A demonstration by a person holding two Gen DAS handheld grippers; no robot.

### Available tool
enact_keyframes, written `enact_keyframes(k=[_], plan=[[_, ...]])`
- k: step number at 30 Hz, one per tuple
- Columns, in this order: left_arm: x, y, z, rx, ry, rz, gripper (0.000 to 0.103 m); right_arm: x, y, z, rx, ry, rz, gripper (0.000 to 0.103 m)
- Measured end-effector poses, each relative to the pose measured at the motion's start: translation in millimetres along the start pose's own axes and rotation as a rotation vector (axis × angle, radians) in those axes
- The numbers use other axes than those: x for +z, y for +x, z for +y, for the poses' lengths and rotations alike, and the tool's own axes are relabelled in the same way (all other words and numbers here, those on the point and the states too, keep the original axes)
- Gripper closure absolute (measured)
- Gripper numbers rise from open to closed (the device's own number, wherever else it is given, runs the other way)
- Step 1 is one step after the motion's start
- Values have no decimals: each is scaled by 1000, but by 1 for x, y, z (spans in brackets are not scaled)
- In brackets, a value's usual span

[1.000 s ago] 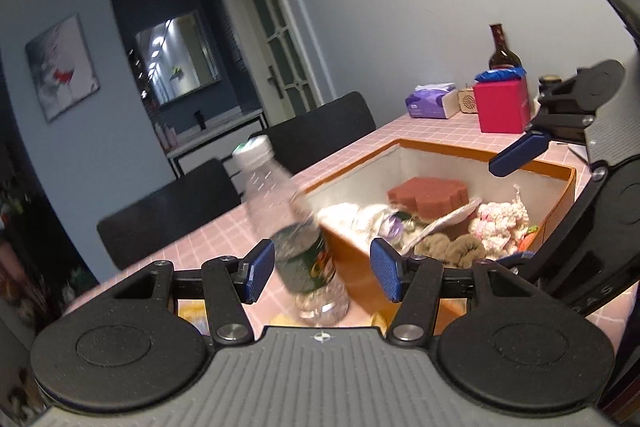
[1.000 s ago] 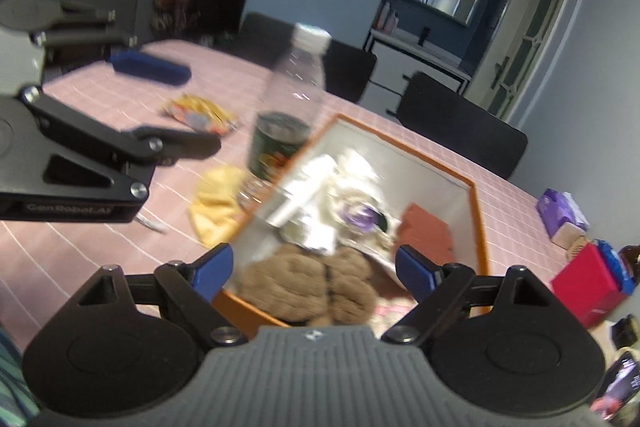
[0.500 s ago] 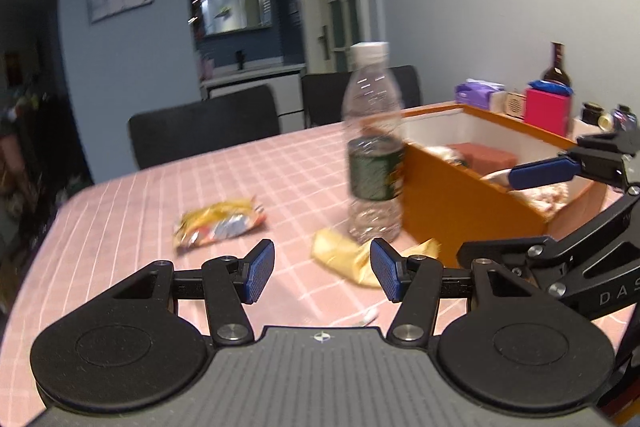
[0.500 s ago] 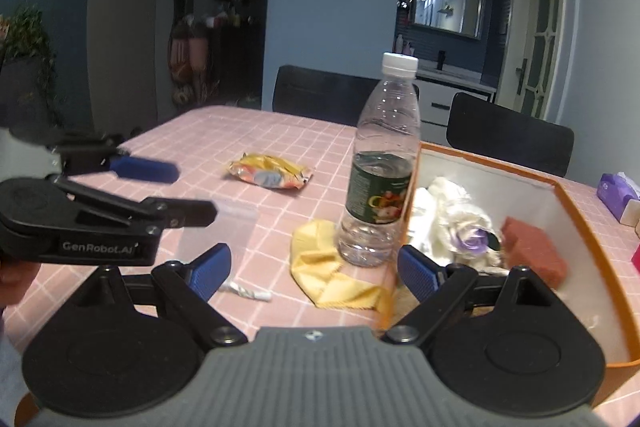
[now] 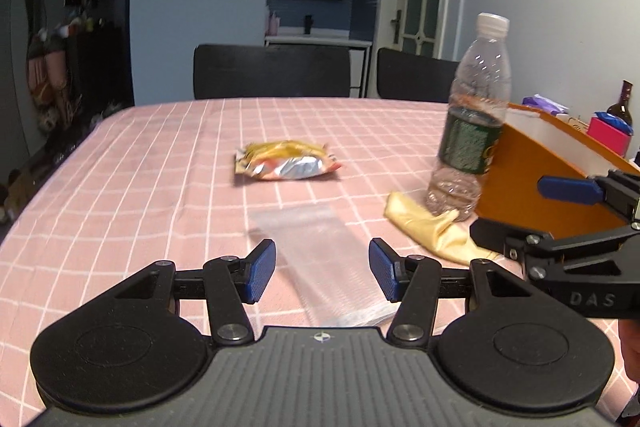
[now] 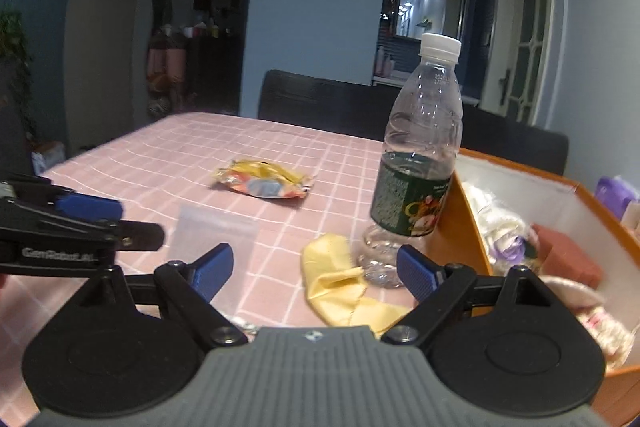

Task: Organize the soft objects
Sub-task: 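Move both tools back toward the clear plastic bag and yellow cloth, then grasp the clear plastic bag with left gripper while right gripper grasps the yellow cloth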

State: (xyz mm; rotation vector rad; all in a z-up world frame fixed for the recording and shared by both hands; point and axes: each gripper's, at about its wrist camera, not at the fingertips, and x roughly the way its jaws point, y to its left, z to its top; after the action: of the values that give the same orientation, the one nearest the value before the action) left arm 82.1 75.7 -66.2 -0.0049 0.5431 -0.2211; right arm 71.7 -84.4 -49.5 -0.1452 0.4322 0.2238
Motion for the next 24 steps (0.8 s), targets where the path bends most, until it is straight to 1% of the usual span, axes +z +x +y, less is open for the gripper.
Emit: enact_keyframes(k=[1,5,6,10,12,15,18,20,21,24], plan=[[0,2,2,-3,-5,7,40,1,3,1,-8,-11,-3,21],[1,13,7,-18,-15,48,40,1,12,10,-2,-42,3,24],[1,17,7,-25,-15,67,40,0,16,12,-1,-52,13,26],[2,32,9,-41,-34,127,39,-5,40,13,-13,-50,70,28],[3,40,11,-42,-62,147,35,-8,51,12,-34,-56,92,28],[5,48,13,-44,-105,162,33,-12,64,14,-61,-64,120,28],[6,54,12,-46,-128,170,31,-16,73,13,-68,-29,143,29],[6,57,11,-36,-130,175,31,-19,80,10,-77,-7,163,32],[5,58,10,-34,-131,176,31,-19,83,9,-79,2,175,35],[3,62,9,-36,-125,184,33,-23,90,5,-66,35,201,40]])
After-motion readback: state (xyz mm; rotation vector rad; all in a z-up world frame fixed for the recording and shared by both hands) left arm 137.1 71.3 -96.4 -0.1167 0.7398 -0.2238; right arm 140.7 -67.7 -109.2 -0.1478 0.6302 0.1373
